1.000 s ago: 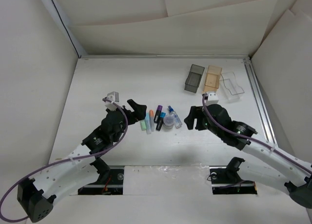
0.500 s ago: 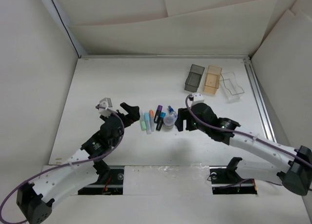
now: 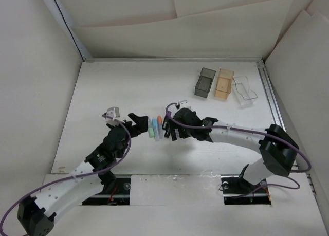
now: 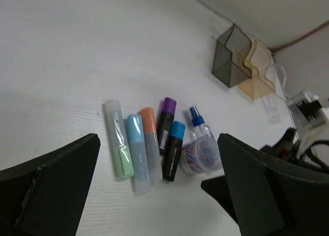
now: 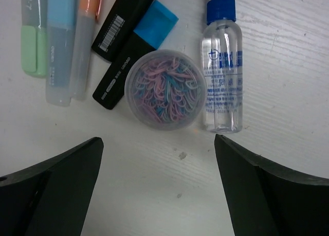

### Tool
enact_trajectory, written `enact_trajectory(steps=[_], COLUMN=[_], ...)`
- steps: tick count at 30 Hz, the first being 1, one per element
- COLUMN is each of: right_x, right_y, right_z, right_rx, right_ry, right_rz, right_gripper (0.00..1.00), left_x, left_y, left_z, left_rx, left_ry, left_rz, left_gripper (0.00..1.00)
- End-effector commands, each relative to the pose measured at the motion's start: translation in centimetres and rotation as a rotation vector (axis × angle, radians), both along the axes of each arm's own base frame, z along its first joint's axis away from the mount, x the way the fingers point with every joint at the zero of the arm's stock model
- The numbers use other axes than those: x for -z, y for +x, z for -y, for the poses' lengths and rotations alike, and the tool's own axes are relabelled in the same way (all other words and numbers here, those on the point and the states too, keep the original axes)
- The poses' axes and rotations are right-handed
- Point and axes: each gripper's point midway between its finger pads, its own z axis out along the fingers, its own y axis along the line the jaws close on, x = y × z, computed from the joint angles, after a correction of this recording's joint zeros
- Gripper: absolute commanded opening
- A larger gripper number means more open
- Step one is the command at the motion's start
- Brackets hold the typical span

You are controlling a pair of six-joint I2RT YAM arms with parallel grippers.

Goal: Sort the stationery into containers
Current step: Grab a piece of stationery with the right arm

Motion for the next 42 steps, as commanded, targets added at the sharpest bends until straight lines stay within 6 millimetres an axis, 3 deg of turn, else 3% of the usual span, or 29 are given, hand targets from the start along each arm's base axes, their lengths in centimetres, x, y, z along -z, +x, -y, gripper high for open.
enact_trajectory(steps=[1,3,8,12,17,22,25,27,28,30,31,34,35,38,40,42], right_x=[-2.3,-1.8,-1.0,-1.2,-0.4,-0.1,0.2,0.2,0.3,-1.1,-2.7,-7.4,-8.5,-11.7,-14.3,-15.6], right_y=[2.5,3.0,3.7,4.4,5.0,5.1,5.3,5.4,5.3,5.4,5.4,5.7,5.7,8.5,11.3,13.9], right_z=[-1.6,-1.5,-2.2,-2.9,-3.3,-3.5,-3.2,-3.4,-3.3,-3.4,-3.4,-3.0,-3.0,-1.4,0.5,2.1], right_rx=[0.040,0.056,0.061,0.068,0.067,0.073,0.086,0.092,0.092,0.093,0.096,0.108,0.102,0.139,0.202,0.240], right_ry=[0.022,-0.007,-0.024,-0.020,-0.044,-0.040,-0.057,-0.051,-0.058,-0.035,-0.002,0.048,0.059,0.099,0.126,0.122], right_rz=[0.104,0.108,0.105,0.117,0.117,0.113,0.120,0.118,0.113,0.128,0.150,0.215,0.231,0.272,0.315,0.349], right_gripper=[0.95,0.95,0.91,0.86,0.80,0.73,0.70,0.60,0.55,0.43,0.39,0.35,0.35,0.35,0.35,0.35], left_x=[-0.7,0.4,-1.7,-2.0,-1.3,-1.8,-1.9,-1.4,-1.6,-0.9,-0.9,0.2,0.2,0.5,0.6,0.6], left_y=[-0.9,-0.7,-0.7,-0.4,0.4,1.0,1.2,1.4,1.4,1.6,1.6,1.7,1.7,2.0,2.0,1.9], left_z=[2.0,0.7,-0.4,-1.1,-0.5,0.9,1.2,1.1,1.2,1.5,1.6,1.9,2.0,1.7,2.0,2.2], left_rx=[0.145,0.076,0.028,-0.012,-0.006,0.029,0.041,0.041,0.040,0.052,0.052,0.060,0.058,0.048,0.065,0.080], left_ry=[-0.017,0.009,-0.039,-0.012,0.063,0.069,0.072,0.076,0.070,0.083,0.083,0.090,0.078,0.073,0.068,0.066], left_rz=[0.070,0.042,0.109,0.107,0.059,0.055,0.073,0.066,0.073,0.055,0.055,0.028,0.025,0.014,0.011,0.009], left_gripper=[1.00,1.00,1.00,1.00,1.00,1.00,0.58,0.40,0.38,0.38,0.38,0.43,0.51,0.55,0.56,0.56])
